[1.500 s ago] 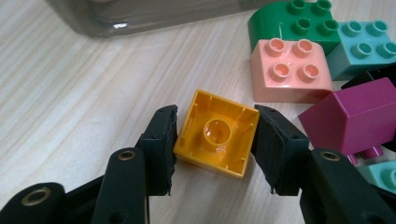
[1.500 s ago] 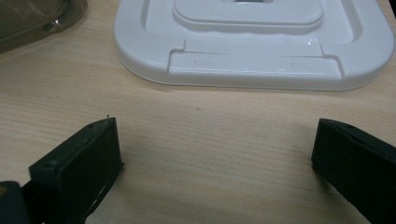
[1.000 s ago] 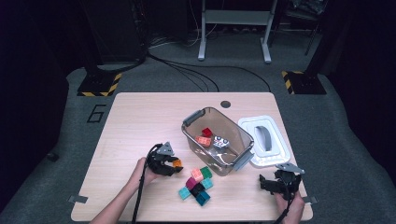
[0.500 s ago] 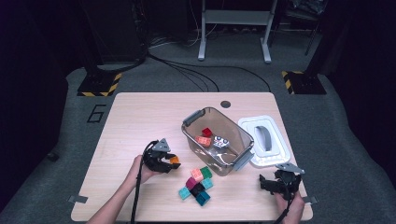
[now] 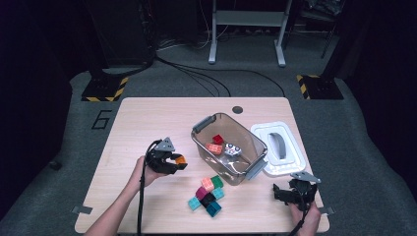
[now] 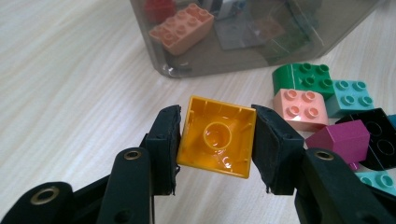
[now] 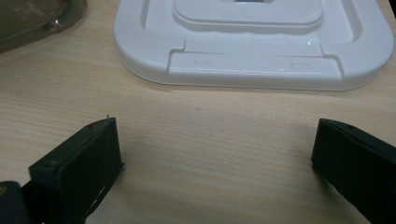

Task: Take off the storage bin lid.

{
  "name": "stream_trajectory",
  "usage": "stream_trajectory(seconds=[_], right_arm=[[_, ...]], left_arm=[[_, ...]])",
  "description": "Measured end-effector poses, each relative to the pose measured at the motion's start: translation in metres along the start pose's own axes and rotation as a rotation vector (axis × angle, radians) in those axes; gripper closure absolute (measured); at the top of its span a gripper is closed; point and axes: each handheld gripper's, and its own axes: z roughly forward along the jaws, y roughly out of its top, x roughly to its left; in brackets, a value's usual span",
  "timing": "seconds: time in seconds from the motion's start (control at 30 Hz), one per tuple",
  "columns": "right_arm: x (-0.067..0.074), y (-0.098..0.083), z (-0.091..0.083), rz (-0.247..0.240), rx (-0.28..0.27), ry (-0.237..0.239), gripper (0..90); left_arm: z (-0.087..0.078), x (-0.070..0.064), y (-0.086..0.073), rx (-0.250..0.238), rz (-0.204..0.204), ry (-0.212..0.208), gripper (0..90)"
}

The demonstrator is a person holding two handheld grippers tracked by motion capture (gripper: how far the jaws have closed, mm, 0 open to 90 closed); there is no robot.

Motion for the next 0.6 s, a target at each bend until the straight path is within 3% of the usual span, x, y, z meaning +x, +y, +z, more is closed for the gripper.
stream_trajectory(seconds=[0.47,0.6], right_arm=[[0.0,0.0,0.0,0.004,0.002,-0.002,0.5],[0.0,0.0,0.0,0.004,0.003,-0.002,0.5]], left_arm=[[-0.015,0.009,0.014,-0.016,-0.009,0.03,56.5],[-0.017,0.01,0.021,-0.018,0.006,0.035,56.8]])
